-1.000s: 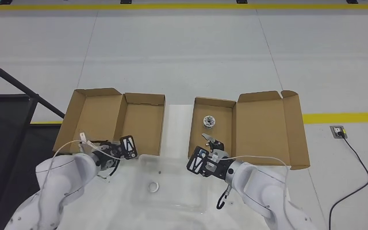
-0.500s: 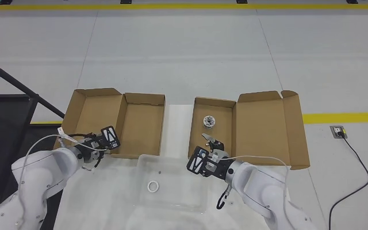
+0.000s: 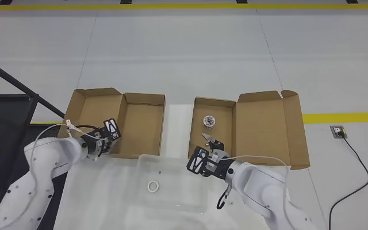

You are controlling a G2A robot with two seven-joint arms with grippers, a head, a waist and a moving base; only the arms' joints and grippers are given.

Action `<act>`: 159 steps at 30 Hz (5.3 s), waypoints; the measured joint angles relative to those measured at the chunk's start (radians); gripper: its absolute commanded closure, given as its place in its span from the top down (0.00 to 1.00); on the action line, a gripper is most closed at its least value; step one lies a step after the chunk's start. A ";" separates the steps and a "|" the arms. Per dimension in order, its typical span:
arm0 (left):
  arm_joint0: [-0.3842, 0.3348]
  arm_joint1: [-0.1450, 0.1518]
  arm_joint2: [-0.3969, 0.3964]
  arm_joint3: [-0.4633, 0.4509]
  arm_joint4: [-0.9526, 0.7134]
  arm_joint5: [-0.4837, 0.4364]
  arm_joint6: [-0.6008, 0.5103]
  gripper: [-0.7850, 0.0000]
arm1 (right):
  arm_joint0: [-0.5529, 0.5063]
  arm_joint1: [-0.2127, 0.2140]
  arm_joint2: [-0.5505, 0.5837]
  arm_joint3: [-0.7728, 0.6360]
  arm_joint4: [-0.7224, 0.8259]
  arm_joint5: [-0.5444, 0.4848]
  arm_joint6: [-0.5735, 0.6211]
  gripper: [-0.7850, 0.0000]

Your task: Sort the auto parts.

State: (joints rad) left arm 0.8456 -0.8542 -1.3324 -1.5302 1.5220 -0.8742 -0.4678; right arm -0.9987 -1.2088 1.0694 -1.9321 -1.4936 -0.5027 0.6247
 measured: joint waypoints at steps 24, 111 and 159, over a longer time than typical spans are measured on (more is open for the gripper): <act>-0.529 -0.242 0.557 0.719 0.218 0.035 0.252 0.00 | 0.000 0.000 0.000 0.000 0.000 0.000 0.000 1.00; -0.549 0.071 0.760 0.022 -0.134 -0.138 0.212 1.00 | 0.000 0.000 0.000 0.000 0.000 0.000 0.000 1.00; -0.610 0.177 1.162 -0.231 0.192 -0.138 0.364 0.97 | 0.000 0.000 0.000 0.000 0.000 0.000 0.000 1.00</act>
State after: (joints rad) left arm 0.2355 -0.6774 -0.1702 -1.7607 1.7135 -1.0122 -0.1036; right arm -0.9987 -1.2088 1.0694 -1.9321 -1.4936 -0.5027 0.6247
